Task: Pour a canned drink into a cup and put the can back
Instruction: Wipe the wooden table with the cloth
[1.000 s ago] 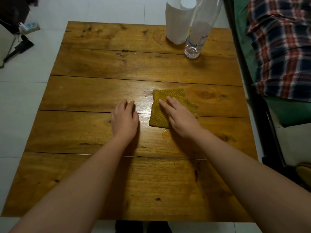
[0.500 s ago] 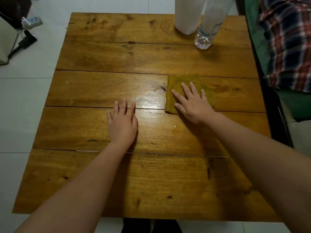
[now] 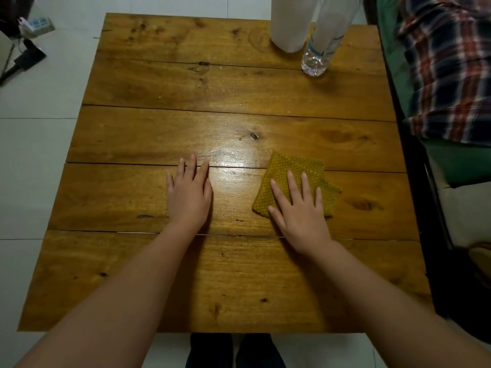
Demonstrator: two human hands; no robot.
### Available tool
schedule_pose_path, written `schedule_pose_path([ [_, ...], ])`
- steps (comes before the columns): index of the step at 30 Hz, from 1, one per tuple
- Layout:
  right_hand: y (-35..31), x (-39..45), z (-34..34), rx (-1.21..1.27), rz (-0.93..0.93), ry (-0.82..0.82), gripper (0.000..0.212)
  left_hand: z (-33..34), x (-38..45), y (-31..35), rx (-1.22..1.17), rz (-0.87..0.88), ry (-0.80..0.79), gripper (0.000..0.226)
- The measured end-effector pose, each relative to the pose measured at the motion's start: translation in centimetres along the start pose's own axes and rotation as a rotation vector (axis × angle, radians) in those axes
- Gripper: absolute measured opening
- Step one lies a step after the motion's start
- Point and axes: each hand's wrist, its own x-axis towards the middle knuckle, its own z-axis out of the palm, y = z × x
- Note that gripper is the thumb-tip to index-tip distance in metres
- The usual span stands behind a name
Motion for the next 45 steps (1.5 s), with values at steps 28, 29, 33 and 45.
schedule_pose_path([
  [28, -4.6, 0.4, 0.1, 0.076, 0.155, 0.046, 0.060, -1.0, -4.4, -3.8, 0.051, 0.090, -0.080, 0.048],
  [29, -5.4, 0.5, 0.2, 0.069, 0.114, 0.044, 0.059, -1.0, -4.5, -4.0, 0.057, 0.084, -0.068, 0.048],
  [33, -9.1, 0.1, 1.3, 0.022, -0.057, 0.036, 0.057, -1.3, -4.8, -5.1, 0.051, 0.002, -0.010, 0.048],
  [45, -5.6, -0.9, 1.0, -0.002, 0.135, 0.031, 0.058, -1.9, -3.4, -5.9, 0.053, 0.037, -0.008, 0.046],
])
